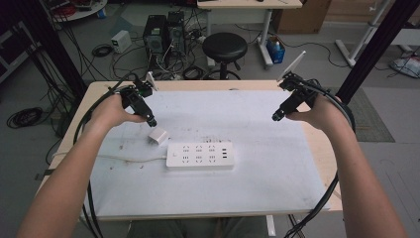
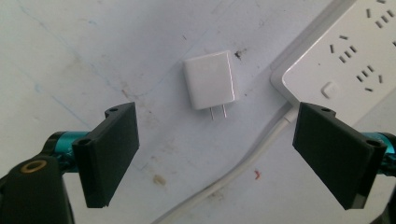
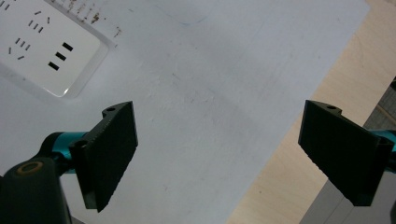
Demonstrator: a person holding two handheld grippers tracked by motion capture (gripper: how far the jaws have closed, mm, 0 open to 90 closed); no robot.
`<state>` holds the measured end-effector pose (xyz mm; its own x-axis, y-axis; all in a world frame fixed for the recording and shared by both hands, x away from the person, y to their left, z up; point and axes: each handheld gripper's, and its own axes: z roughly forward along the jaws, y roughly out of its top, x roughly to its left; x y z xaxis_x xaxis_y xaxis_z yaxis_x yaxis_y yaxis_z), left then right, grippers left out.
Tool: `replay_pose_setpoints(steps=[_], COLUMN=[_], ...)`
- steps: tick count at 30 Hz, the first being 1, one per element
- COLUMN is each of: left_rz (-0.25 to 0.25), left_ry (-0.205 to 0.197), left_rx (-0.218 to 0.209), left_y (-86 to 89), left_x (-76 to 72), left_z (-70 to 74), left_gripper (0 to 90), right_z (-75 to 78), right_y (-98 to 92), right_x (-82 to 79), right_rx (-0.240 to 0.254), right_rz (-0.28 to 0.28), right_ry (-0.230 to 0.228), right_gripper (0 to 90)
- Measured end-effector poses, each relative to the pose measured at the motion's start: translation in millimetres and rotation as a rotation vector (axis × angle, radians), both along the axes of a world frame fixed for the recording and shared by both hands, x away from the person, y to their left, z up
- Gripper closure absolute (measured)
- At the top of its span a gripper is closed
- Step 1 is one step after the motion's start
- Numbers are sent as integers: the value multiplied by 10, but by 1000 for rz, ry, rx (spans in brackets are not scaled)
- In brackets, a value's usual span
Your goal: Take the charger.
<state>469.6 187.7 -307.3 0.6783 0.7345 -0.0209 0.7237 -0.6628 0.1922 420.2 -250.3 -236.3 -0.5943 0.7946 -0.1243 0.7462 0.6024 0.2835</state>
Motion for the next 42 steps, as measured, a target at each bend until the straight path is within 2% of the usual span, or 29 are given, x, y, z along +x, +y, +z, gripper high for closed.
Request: replay_pose_setpoints(steps=[3, 7, 10, 11, 13, 18, 24, 31, 35, 37, 40, 41, 42], left_rz=[39, 86, 93, 93, 92, 110, 101, 117, 146, 147, 157, 142, 149], left_ry=[11, 38, 55, 55, 70, 86, 84, 107, 96, 105, 106, 116, 113], left_rx=[-5, 15, 21, 21, 33, 32, 57, 82, 74, 67, 60, 74, 76], left_y=[-50, -115, -138, -138, -153, -164, -189, -202, -202, -193, -205, -210, -219], left_x=[37, 68, 88, 88, 107, 132, 147, 164, 168, 177, 175, 179, 177], left_z=[-141, -332, -465, -465, -611, -757, -841, -948, -977, -976, -989, -993, -1000], left_gripper=[144, 145, 145, 145, 145, 146, 187, 236, 311, 362, 385, 408, 408], right_z=[-18, -44, -63, -63, -80, -95, -113, -132, -144, -148, -146, -150, -151], right_y=[-8, -22, -22, -22, -25, -24, -25, -45, -51, -47, -50, -56, -55], right_x=[-3, 3, 0, 0, 5, 10, 13, 16, 17, 17, 18, 20, 19], right_rx=[-1, 6, 8, 8, 9, 8, 7, 12, 10, 15, 10, 11, 13], right_rz=[-7, -3, -7, -7, -8, -12, -8, -12, -8, -9, -9, -6, -7], right_ry=[2, 3, 7, 7, 7, 10, 8, 9, 11, 11, 11, 10, 11], right_gripper=[113, 113, 113, 113, 113, 113, 113, 113, 113, 113, 113, 113, 113])
